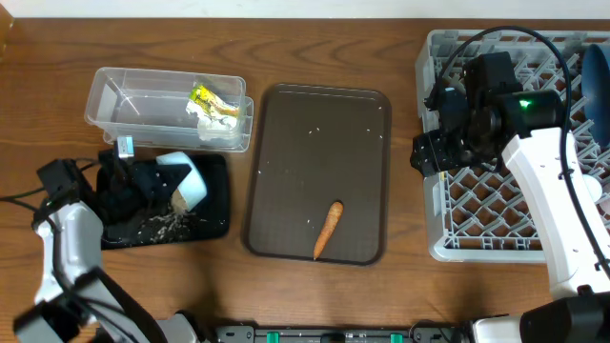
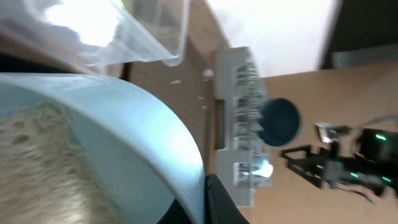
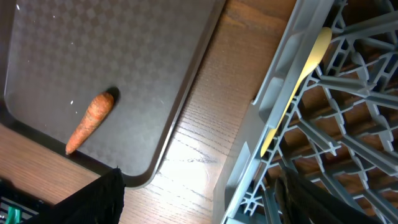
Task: Sort waste into correct bins and load items into the dishwasher rack
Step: 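Carry the bowl left and tip the rice onto the black tray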
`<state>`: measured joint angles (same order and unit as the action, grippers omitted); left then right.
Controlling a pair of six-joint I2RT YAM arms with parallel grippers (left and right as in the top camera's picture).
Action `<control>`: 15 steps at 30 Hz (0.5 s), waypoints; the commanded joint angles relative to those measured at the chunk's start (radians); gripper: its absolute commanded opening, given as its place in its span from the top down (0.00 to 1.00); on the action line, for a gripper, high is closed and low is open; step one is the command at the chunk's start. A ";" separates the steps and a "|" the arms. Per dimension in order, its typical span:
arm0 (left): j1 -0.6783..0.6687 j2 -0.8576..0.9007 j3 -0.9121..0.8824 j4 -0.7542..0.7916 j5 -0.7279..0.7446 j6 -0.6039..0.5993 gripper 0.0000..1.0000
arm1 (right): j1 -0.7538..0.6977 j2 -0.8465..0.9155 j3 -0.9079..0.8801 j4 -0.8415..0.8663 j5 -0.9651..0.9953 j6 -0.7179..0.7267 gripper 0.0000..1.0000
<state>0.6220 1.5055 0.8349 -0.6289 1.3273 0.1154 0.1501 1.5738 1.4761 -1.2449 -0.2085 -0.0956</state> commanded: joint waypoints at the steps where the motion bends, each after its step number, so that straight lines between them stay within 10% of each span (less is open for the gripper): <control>1: 0.006 0.067 -0.014 -0.001 0.212 0.148 0.94 | 0.002 0.007 0.000 -0.002 0.003 -0.016 0.23; 15: 0.006 0.148 -0.014 0.005 0.246 0.154 0.94 | 0.002 0.007 0.000 -0.001 0.003 -0.015 0.23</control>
<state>0.6220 1.6493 0.8265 -0.6235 1.5269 0.2626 0.1501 1.5738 1.4761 -1.2446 -0.2085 -0.0959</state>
